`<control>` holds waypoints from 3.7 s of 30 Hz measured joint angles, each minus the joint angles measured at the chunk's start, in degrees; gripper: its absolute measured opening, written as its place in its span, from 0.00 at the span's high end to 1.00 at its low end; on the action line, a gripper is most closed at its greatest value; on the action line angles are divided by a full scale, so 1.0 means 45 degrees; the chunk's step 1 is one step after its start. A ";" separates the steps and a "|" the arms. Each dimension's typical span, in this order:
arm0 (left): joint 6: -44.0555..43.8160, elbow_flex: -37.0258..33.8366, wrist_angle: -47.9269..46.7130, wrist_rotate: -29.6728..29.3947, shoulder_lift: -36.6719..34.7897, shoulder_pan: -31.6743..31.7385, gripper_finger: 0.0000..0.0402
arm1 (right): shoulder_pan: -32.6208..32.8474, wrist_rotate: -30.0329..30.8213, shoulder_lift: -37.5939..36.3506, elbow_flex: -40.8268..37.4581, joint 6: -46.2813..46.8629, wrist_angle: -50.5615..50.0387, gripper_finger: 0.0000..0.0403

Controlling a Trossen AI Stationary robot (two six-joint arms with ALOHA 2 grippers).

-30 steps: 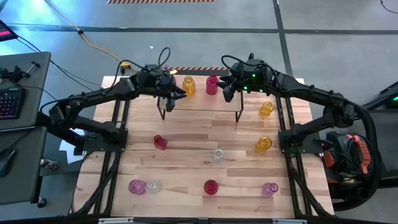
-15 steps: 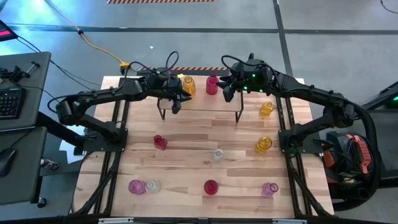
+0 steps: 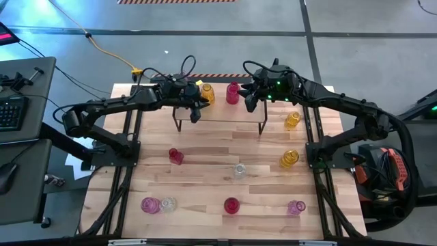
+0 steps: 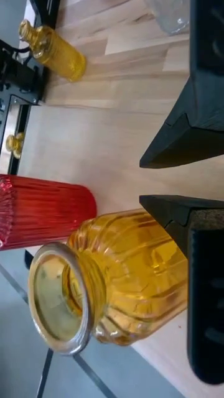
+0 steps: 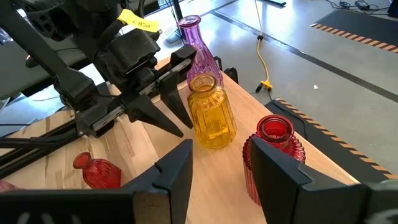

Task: Sort vases onto shelf
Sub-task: Adjust the vases on the shelf

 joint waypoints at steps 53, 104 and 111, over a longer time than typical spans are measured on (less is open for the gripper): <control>0.0152 0.0010 -0.2986 -0.0015 -0.7914 0.0039 0.82 | 0.2303 -0.0033 0.2568 0.0010 0.2777 0.4461 0.85; 0.1232 0.0010 -0.4552 -0.0119 -0.8213 0.0039 0.82 | 0.3288 0.6872 0.6859 0.0000 0.3118 0.8043 1.00; 0.1241 0.0010 -0.4552 -0.0115 -0.8213 0.0039 0.82 | 0.3083 0.6919 0.6863 0.0000 0.3078 0.8065 1.00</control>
